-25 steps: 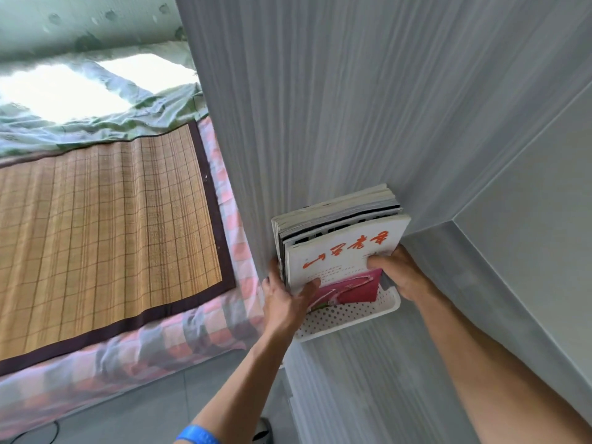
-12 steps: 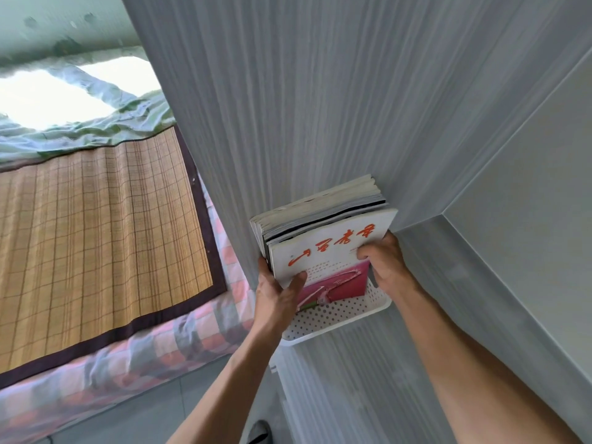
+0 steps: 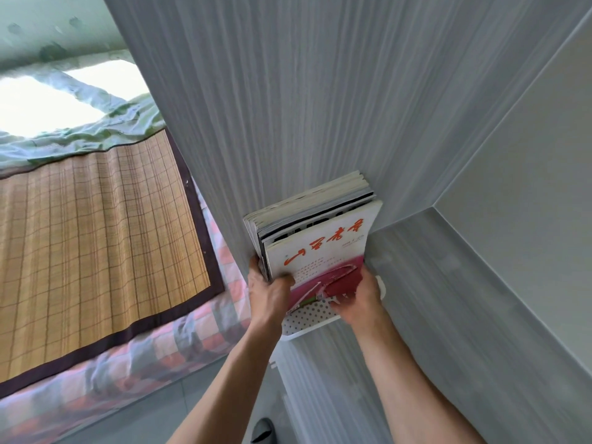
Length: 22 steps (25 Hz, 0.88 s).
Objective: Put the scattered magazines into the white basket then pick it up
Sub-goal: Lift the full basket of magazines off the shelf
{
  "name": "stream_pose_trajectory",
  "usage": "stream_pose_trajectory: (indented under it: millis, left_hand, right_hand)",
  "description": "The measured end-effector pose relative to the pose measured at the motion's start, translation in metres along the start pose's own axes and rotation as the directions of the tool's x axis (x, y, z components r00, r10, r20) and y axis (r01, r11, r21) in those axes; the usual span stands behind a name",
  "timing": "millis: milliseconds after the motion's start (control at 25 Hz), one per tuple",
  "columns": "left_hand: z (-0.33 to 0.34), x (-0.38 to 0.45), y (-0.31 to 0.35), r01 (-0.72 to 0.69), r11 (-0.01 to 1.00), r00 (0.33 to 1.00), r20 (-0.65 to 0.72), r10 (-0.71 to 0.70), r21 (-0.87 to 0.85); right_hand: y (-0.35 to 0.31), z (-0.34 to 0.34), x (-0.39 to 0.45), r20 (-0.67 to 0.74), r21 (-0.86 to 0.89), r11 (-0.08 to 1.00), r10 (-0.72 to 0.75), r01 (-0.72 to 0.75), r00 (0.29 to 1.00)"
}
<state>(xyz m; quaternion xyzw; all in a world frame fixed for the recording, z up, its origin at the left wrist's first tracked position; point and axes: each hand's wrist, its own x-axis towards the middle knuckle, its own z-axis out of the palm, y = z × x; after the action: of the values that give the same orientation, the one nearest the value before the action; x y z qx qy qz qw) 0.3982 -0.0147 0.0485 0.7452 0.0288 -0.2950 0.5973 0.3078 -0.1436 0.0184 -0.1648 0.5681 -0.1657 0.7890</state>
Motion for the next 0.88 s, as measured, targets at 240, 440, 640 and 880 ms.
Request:
stream_pose_trajectory:
  millis: [240,440,640,880]
  left_hand:
    - [-0.010,0.003,0.005,0.064,0.998,0.995,0.080,-0.066,0.029]
    - [-0.005,0.005,0.011,0.157,0.987,0.987,0.043,-0.156,-0.017]
    - [0.001,-0.008,0.016,0.130,0.991,0.989,0.075,-0.129,-0.021]
    - [0.003,0.004,0.021,0.134,0.987,0.989,0.044,-0.138,0.087]
  right_hand:
    - [0.009,0.016,0.021,0.210,0.040,0.999,-0.037,0.030,0.977]
    - [-0.024,-0.001,0.015,0.107,-0.330,0.899,-0.266,0.286,0.958]
    - [-0.057,0.015,0.006,0.325,-0.593,0.539,-0.519,0.598,0.790]
    - [-0.080,0.004,0.006,0.450,-0.519,0.599,-0.414,0.609,0.791]
